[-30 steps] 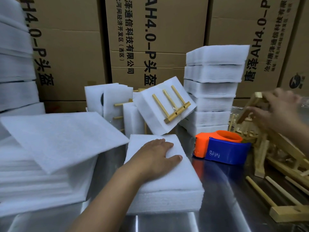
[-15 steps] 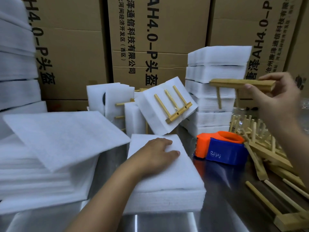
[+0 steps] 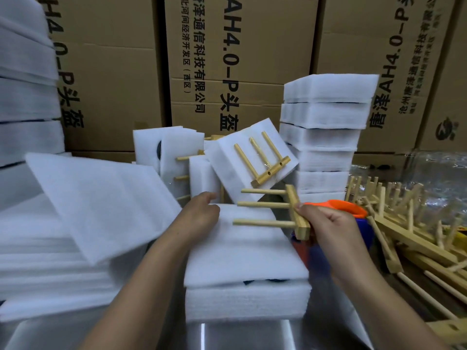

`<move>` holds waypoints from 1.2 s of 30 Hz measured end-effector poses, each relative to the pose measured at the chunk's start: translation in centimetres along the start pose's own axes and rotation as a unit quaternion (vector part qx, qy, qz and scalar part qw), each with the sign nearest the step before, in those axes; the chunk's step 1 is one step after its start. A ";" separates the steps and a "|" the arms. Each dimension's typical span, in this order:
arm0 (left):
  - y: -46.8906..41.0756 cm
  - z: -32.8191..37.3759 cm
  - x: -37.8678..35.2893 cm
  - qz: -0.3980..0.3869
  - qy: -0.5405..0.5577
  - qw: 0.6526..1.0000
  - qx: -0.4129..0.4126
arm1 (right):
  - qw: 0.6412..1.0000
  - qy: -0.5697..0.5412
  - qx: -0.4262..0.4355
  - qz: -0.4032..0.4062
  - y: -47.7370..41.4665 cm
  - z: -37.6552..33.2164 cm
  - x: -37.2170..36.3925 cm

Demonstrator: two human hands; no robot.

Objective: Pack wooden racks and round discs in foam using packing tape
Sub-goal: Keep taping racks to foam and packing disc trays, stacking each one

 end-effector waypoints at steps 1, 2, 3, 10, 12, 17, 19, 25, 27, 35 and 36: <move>-0.1 -0.1 0.0 0.003 0.022 1.000 0.008 | 1.000 0.008 0.005 -0.016 0.2 0.0 -0.1; -0.1 -0.1 0.0 0.005 0.033 0.999 0.014 | 0.999 0.028 0.010 -0.033 0.4 0.0 -0.3; -0.1 -0.1 -0.2 0.000 0.028 0.999 0.024 | 0.997 0.051 0.014 -0.049 0.6 0.1 -0.5; 0.3 -2.4 -1.3 -0.047 0.013 0.990 0.131 | 0.979 0.149 -0.070 -0.122 1.2 2.9 -1.1; 0.4 -2.6 -1.2 -0.055 0.090 0.983 0.153 | 0.984 0.092 -0.106 -0.112 1.4 3.5 -1.2; 0.8 -2.9 -1.2 -0.060 0.103 0.973 0.198 | 0.953 -0.079 -0.250 -0.150 2.8 5.3 -3.3; 0.9 -2.6 -1.4 -0.052 0.086 0.977 0.186 | 0.944 -0.098 -0.264 -0.170 3.0 5.4 -3.5; 2.4 -2.2 -2.3 -0.049 0.079 0.984 0.150 | 0.930 -0.131 -0.296 -0.175 3.6 5.1 -2.2; 3.3 -2.5 -2.7 -0.071 0.124 0.977 0.158 | 0.926 -0.154 -0.287 -0.192 4.0 4.6 -2.0; 3.9 -3.2 -2.7 -0.059 0.188 0.967 0.163 | 0.932 -0.169 -0.257 -0.190 4.3 3.8 -2.1; 3.6 -3.2 -2.7 -0.050 0.182 0.969 0.159 | 0.935 -0.163 -0.253 -0.188 4.1 3.9 -2.1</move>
Point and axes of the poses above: each hand's wrist, its own y-axis away from the middle knuckle, its own x-axis out of the back of the hand, z = x × y, the point moved 8 cm from there along -y, towards the middle knuckle, and after that the axes turned 9 degrees about x, right-handed, at the moved point
